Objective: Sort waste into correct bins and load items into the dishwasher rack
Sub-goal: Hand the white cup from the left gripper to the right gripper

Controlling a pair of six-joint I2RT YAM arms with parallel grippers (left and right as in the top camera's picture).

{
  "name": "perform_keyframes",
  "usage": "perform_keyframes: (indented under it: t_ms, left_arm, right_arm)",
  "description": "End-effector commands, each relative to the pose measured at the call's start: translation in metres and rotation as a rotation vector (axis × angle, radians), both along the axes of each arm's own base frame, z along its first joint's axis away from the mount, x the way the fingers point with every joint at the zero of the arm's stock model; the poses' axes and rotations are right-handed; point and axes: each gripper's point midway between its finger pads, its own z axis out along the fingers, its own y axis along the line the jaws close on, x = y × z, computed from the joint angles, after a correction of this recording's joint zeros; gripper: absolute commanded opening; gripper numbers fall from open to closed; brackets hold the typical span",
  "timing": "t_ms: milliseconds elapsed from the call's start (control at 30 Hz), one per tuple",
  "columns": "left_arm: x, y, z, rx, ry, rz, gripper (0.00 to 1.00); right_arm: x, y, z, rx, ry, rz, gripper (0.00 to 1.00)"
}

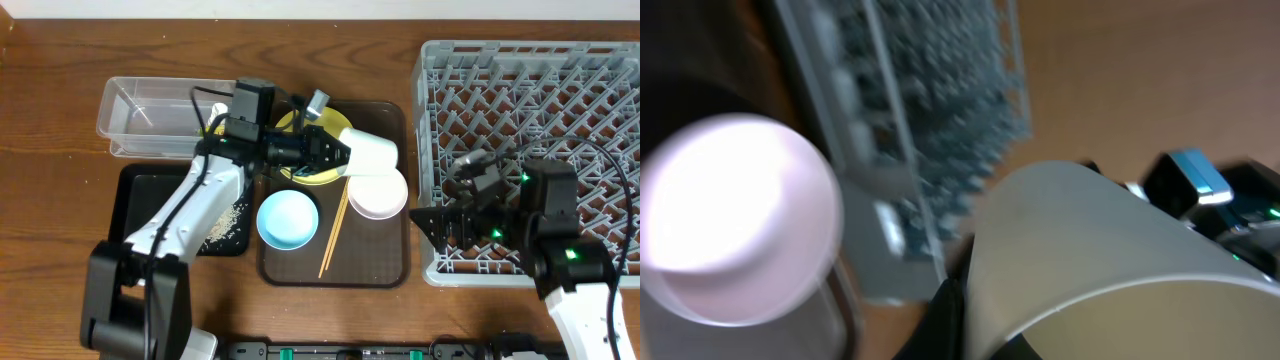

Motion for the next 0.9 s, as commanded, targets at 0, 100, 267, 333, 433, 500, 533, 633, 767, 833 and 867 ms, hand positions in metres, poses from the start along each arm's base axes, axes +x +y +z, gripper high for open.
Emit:
perform_keyframes:
  t_ms: [0,100,267,333,433,500,533,633,767,833,867]
  left_arm:
    - [-0.021,-0.011,0.016,-0.105,0.088,-0.116,0.06]
    - [-0.025,-0.015,0.015,-0.104,0.094,-0.133,0.06]
    - [-0.027,-0.017,0.015,-0.100,0.137,-0.130,0.06]
    - [-0.027,-0.017,0.015,-0.098,0.155,-0.126,0.06]
    - [-0.029,-0.018,0.016,-0.104,0.169,-0.134,0.06]
    - [-0.030,-0.018,0.017,-0.108,0.179,-0.138,0.06]
    - [-0.030,-0.018,0.017,-0.108,0.182,-0.137,0.06]
    - [-0.030,-0.018,0.018,-0.109,0.191,-0.138,0.06]
    - [-0.031,-0.018,0.018,-0.108,0.202,-0.137,0.06]
    - [-0.031,-0.018,0.018,-0.107,0.206,-0.136,0.06]
    - [-0.031,-0.018,0.018,-0.107,0.208,-0.136,0.06]
  right_arm:
    - [-0.004,0.027,0.020,0.149,-0.063,0.199,0.99]
    - [0.006,0.039,0.028,0.235,-0.106,0.273,0.99]
    - [0.011,0.053,0.045,0.376,-0.185,0.414,0.99]
    - [0.011,0.056,0.049,0.411,-0.202,0.450,0.98]
    - [0.014,0.056,0.048,0.414,-0.216,0.458,0.94]
    - [0.015,0.056,0.049,0.413,-0.227,0.460,0.91]
    - [0.015,0.057,0.050,0.414,-0.232,0.464,0.89]
    - [0.016,0.057,0.052,0.415,-0.244,0.468,0.84]
    - [0.016,0.057,0.052,0.414,-0.248,0.469,0.74]
    - [0.016,0.057,0.052,0.414,-0.248,0.469,0.66]
    - [0.016,0.057,0.052,0.414,-0.249,0.469,0.65]
